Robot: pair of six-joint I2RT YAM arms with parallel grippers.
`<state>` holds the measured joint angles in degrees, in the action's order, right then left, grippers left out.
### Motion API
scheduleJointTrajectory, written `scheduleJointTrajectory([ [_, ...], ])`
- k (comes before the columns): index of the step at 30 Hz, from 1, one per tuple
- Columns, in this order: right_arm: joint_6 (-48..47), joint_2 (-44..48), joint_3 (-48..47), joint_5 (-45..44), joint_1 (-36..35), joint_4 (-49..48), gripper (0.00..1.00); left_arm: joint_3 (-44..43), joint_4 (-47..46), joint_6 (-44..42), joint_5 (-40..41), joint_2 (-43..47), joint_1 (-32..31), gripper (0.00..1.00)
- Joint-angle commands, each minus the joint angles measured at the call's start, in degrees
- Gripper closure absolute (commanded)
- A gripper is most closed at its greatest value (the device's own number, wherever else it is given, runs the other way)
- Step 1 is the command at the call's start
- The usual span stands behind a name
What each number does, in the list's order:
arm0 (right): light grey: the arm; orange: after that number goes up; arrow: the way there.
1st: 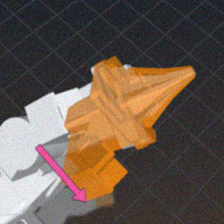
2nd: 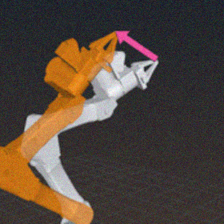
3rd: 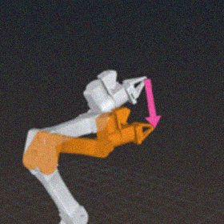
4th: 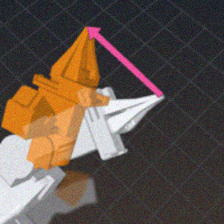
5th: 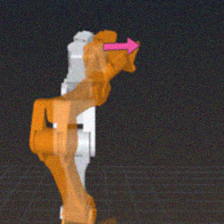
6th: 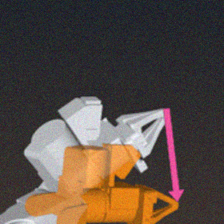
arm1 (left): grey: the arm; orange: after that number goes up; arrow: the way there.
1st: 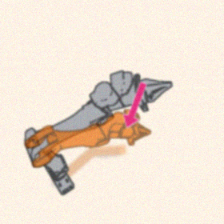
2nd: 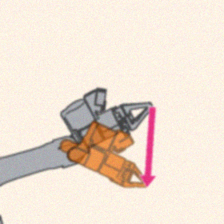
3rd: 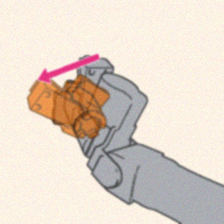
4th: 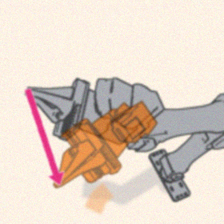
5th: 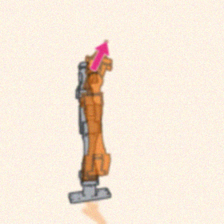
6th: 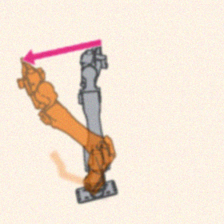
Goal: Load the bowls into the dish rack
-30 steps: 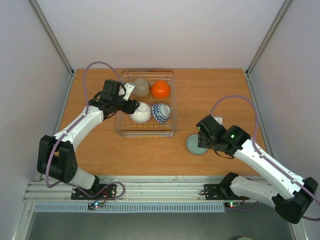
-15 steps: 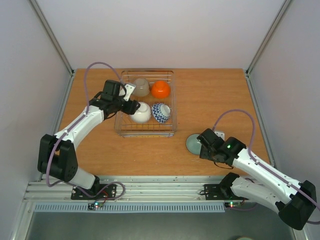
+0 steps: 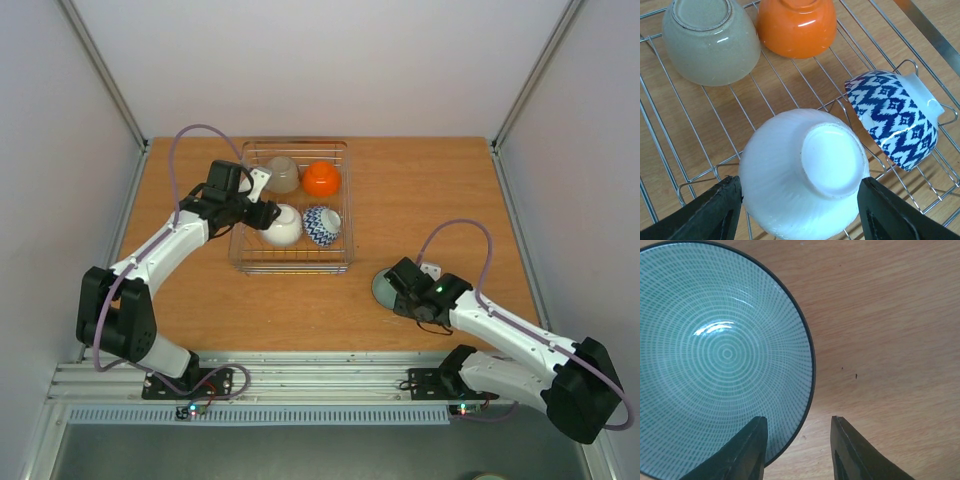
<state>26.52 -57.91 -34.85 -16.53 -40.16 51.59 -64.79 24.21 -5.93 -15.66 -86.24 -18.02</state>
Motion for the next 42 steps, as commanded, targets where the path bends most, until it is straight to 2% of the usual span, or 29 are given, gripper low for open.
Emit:
scheduleJointTrajectory([
  [1, 1.1, -0.5, 0.9, -1.2, 0.4, -2.5, 0.65, -1.6, -0.7, 0.1, -0.5, -0.1, -0.2, 0.36],
  [5, 0.9, 0.1, 1.1, -1.1, 0.5, -2.0, 0.76, -1.6, -0.7, 0.1, -0.5, 0.0, -0.1, 0.36],
  [9, 0.2, 0.7, 0.3, -1.6, 0.4, -1.1, 0.98, -1.6, -0.7, 0.1, -0.5, 0.1, -0.2, 0.36],
  [16, -4.5, 1.9, -5.7, -7.3, 0.5, 5.0, 0.99, -2.6, 1.1, -0.1, -1.3, 0.4, -0.3, 0.37],
  [20, -10.5, 3.1, -13.2, -10.8, 0.5, 5.9, 0.99, -4.0, 3.7, -1.0, -4.8, 1.7, -1.9, 0.36],
  [22, -14.1, 2.3, -18.1, -11.9, 0.5, 4.8, 0.99, -5.1, 5.8, -2.3, -5.9, 2.3, -4.2, 0.33],
  [29, -25.5, -9.4, -33.0, -11.6, 0.5, -4.1, 0.99, -7.7, 9.9, -6.0, -7.2, 3.4, -12.1, 0.24],
  [34, -29.9, -17.9, -39.6, -8.2, 0.4, -9.5, 0.99, -8.2, 10.8, -5.5, -10.5, 4.6, -13.0, 0.18],
  [42, -31.5, -25.0, -45.6, -4.5, -0.6, -13.0, 0.99, -7.0, 9.3, -5.6, -9.4, 5.3, -13.0, 0.19],
])
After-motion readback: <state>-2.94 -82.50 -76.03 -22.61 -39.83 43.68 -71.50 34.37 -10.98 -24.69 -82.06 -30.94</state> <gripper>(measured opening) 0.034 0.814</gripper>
